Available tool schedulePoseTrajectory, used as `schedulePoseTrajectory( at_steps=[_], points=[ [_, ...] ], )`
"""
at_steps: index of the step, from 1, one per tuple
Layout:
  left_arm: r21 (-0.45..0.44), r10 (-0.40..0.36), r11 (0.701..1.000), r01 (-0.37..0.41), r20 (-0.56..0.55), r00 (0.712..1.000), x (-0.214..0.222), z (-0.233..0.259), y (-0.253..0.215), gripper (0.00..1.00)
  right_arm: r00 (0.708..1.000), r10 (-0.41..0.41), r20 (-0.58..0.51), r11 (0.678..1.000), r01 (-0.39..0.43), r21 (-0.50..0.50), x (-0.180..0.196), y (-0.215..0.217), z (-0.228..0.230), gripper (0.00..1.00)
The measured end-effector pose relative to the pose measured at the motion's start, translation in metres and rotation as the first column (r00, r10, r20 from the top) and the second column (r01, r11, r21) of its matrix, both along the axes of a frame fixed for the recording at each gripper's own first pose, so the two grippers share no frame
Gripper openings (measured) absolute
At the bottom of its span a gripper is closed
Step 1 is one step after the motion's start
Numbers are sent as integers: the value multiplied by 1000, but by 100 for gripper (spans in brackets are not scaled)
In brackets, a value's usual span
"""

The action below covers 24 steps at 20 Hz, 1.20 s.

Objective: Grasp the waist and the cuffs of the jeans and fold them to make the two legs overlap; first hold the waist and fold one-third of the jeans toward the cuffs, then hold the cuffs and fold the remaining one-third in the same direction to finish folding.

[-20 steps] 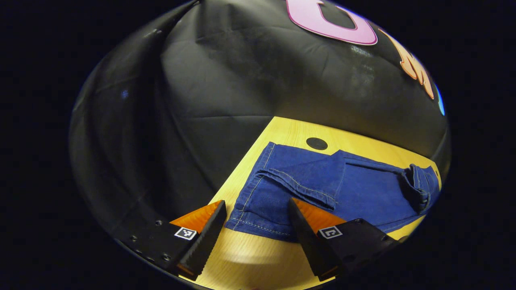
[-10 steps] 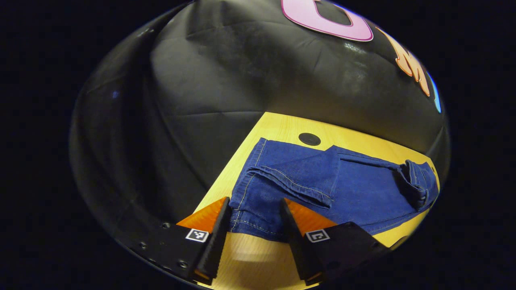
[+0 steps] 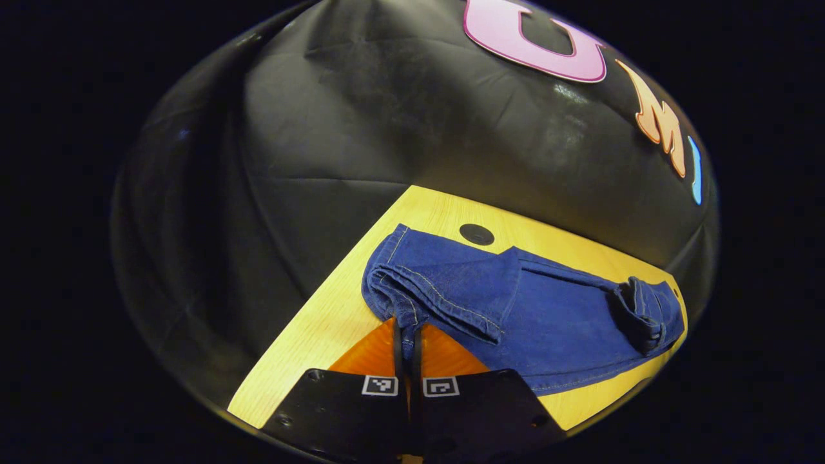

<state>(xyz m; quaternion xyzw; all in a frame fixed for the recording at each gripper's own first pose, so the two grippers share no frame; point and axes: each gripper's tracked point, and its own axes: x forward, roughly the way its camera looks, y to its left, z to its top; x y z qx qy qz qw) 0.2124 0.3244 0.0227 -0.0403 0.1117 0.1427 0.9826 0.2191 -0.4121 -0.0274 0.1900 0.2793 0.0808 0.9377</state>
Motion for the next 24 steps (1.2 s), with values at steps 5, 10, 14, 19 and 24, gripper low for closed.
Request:
schedulePoseTrajectory(
  at_steps=[5,10,14,19,24],
  points=[
    [-41,-121,991,131,186,975,-3,60,-53,0,999,-29,18,999,28,19,-5,-15,17,98],
    [-3,-277,959,284,218,936,1,97,-161,0,997,-53,57,998,51,25,-9,-42,35,98],
    [54,-380,925,377,200,903,3,113,-247,0,996,-57,71,998,57,5,-14,-66,40,98],
    [91,-475,880,466,205,856,9,134,-341,0,998,-22,59,1000,23,-13,-27,-92,38,98],
    [114,-563,827,551,167,810,26,122,-437,0,998,8,55,1000,-7,-27,-28,-118,37,98]
  ],
)
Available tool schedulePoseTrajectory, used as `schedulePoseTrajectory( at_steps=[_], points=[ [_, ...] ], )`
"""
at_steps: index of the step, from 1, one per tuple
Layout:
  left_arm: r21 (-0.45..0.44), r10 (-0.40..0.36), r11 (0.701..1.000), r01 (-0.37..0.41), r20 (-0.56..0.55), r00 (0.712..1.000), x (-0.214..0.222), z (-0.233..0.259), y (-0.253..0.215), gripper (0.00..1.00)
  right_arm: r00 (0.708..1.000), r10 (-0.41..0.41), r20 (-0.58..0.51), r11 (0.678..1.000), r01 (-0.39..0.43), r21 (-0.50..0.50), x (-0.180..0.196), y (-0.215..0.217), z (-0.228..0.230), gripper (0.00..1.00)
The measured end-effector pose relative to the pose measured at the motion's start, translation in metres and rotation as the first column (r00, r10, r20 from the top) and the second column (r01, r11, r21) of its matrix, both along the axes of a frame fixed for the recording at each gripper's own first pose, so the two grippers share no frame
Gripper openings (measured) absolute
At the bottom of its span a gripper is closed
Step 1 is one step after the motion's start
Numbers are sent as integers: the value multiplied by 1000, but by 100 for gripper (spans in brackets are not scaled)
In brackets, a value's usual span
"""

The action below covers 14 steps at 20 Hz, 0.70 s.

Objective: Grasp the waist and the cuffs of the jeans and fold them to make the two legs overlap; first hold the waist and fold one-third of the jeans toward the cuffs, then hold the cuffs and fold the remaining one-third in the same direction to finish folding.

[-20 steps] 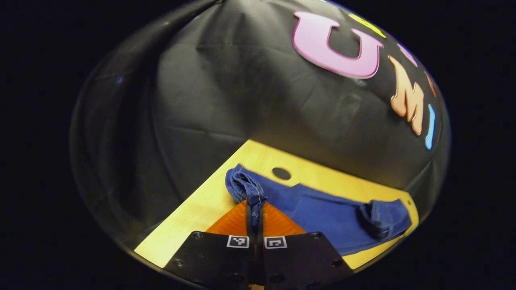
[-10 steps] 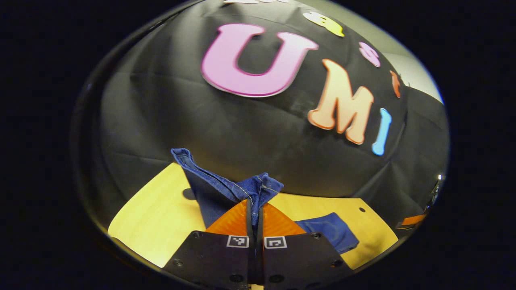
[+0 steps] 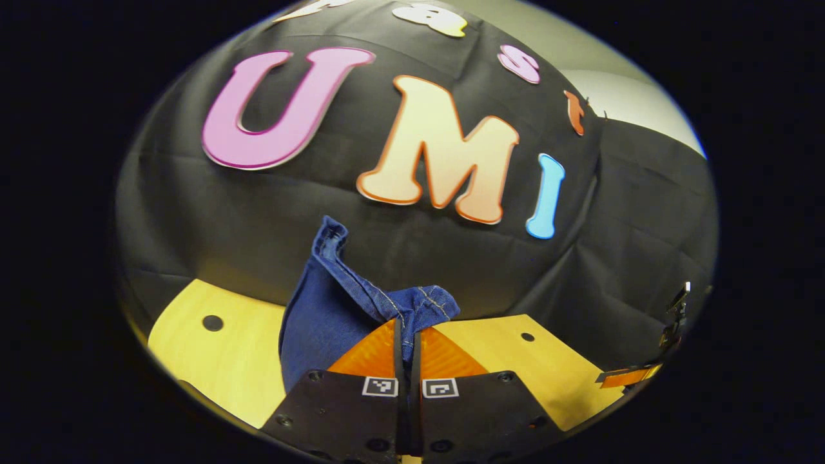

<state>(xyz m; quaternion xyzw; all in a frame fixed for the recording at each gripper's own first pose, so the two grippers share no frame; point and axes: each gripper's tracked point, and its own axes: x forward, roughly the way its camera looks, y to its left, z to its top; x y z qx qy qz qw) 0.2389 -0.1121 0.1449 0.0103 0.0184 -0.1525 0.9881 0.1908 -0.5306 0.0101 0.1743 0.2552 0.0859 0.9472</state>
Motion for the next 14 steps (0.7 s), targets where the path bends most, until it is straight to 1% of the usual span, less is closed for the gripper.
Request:
schedulePoseTrajectory(
  at_steps=[2,5,7,9,10,11,12,13,14],
  points=[
    [26,-25,999,26,-38,999,7,-25,-27,0,1000,4,-4,1000,-4,-8,0,-13,-3,98],
    [104,-43,993,57,-139,989,9,-79,-52,0,1000,14,-9,1000,-15,-13,0,-24,-6,98],
    [173,-32,983,67,-195,980,0,-117,-57,0,1000,25,-19,1000,-25,-12,-1,-26,-9,98],
    [245,-2,968,61,-233,973,-10,-152,-55,0,999,35,-25,999,-35,-16,-4,-27,-11,98],
    [270,18,962,51,-250,968,-11,-167,-53,0,999,41,-29,999,-41,-18,-4,-26,-12,100],
    [286,43,958,35,-262,964,-10,-180,-47,0,998,47,-33,999,-48,-20,-7,-25,-13,98],
    [290,68,957,12,-265,962,-10,-192,-44,0,998,54,-37,998,-55,-26,-8,-24,-14,98],
    [278,73,961,7,-275,959,-12,-199,-46,0,997,58,-40,997,-60,-39,-11,-23,-16,98],
    [258,75,966,1,-285,956,-16,-205,-49,2,997,61,-42,996,-63,-55,-12,-22,-18,100]
  ],
)
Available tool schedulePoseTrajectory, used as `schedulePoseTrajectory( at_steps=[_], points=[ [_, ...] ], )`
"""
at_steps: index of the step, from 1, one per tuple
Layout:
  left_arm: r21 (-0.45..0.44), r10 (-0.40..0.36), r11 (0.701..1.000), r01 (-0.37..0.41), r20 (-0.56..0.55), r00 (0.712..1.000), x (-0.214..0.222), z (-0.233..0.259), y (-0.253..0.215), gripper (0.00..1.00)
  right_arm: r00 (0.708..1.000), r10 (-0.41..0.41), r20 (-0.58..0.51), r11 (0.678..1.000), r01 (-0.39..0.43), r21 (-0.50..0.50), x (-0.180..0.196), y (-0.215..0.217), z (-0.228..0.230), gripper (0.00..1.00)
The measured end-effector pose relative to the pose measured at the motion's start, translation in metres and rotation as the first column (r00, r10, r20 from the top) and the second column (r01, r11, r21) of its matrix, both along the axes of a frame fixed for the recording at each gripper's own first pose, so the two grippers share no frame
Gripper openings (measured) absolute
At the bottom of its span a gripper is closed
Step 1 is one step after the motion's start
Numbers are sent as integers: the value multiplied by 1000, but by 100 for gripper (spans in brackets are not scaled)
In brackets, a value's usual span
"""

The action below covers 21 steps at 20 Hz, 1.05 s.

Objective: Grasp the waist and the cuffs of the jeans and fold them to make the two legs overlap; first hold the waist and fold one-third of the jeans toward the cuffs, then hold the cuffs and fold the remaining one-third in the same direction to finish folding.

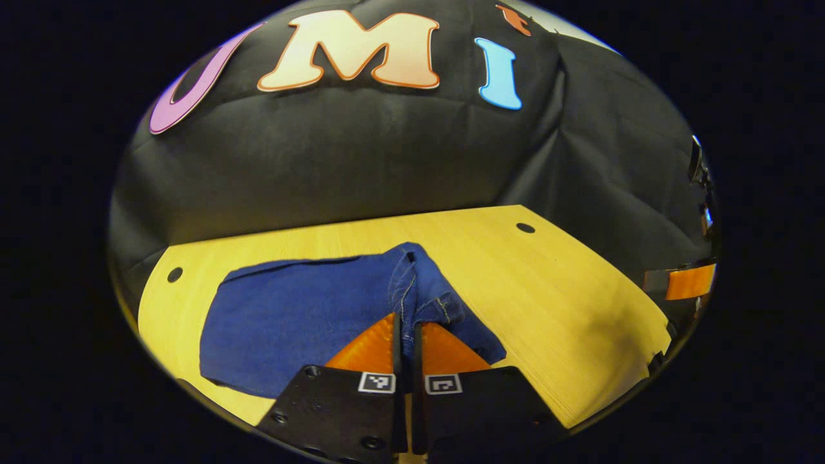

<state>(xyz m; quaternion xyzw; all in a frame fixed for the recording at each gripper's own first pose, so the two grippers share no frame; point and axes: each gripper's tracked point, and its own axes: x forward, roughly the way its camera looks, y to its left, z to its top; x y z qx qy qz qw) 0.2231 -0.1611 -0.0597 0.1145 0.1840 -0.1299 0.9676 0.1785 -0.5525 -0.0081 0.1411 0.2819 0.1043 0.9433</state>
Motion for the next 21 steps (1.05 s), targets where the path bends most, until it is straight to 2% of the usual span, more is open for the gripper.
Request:
schedulePoseTrajectory(
  at_steps=[2,5,9,13,17,18,19,21],
  points=[
    [-45,25,999,-26,-23,999,-13,-5,-3,40,1000,11,-11,1000,-11,-19,-5,3,-4,98],
    [-65,78,995,-78,2,997,-37,13,3,98,1000,23,-15,1000,-23,-9,-19,17,-1,98],
    [-100,150,984,-145,50,987,-87,47,23,94,999,33,-1,999,-33,-27,-32,35,6,98],
    [-97,238,969,-227,128,963,-132,83,52,94,999,31,35,999,-31,-8,-37,59,20,98],
    [-97,244,968,-230,170,955,-162,105,62,94,997,43,70,999,-42,-10,-39,79,34,98],
    [-96,247,968,-233,174,953,-168,106,64,97,996,45,75,999,-43,-15,-42,81,36,98],
    [-102,248,967,-233,167,954,-173,103,64,94,996,45,80,999,-43,-22,-45,83,39,98],
    [-132,237,967,-219,140,962,-181,96,58,96,995,38,89,999,-35,-39,-51,84,42,98]
  ],
)
